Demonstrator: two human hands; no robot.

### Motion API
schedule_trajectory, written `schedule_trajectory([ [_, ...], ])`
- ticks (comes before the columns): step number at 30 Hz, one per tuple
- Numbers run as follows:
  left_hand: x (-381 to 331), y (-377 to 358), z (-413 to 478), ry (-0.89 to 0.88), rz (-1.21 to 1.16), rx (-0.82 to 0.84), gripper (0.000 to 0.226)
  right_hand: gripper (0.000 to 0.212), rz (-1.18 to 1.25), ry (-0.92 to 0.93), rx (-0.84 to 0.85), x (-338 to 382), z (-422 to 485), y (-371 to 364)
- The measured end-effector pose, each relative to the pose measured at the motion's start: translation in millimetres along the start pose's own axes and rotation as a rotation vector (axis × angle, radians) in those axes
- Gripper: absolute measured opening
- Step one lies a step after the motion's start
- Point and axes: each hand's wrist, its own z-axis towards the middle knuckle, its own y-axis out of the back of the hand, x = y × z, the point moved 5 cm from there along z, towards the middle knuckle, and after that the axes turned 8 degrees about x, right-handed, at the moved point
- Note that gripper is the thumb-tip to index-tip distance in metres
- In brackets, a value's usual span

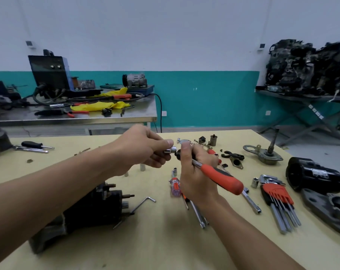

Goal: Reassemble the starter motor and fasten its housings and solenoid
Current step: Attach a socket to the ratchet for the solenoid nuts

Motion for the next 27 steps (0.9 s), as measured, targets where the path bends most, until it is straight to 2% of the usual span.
schedule_trajectory([
  [6, -5, 3, -9, 0.027, -0.009, -0.018, 0.027, 0.059, 0.005, -0.018, -0.01, 5, 0, 2],
  [11, -7, -4, -19, 0.069, -0.011, -0.025, 0.027, 0.05, -0.032, 0.043, -0.039, 15, -2, 6],
  [18, -13, -7, -35, 0.171, -0.218, -0.005, 0.023, 0.039, -0.041, 0.182, -0.08, 33, -7, 6],
  [23, -12, -9, -49, 0.242, -0.369, 0.087, 0.018, 0.048, 0.01, 0.266, -0.141, 44, -9, 7],
  [27, -12, -9, -56, 0.249, -0.438, 0.105, 0.019, 0.053, 0.102, 0.339, -0.122, 56, -11, 3],
])
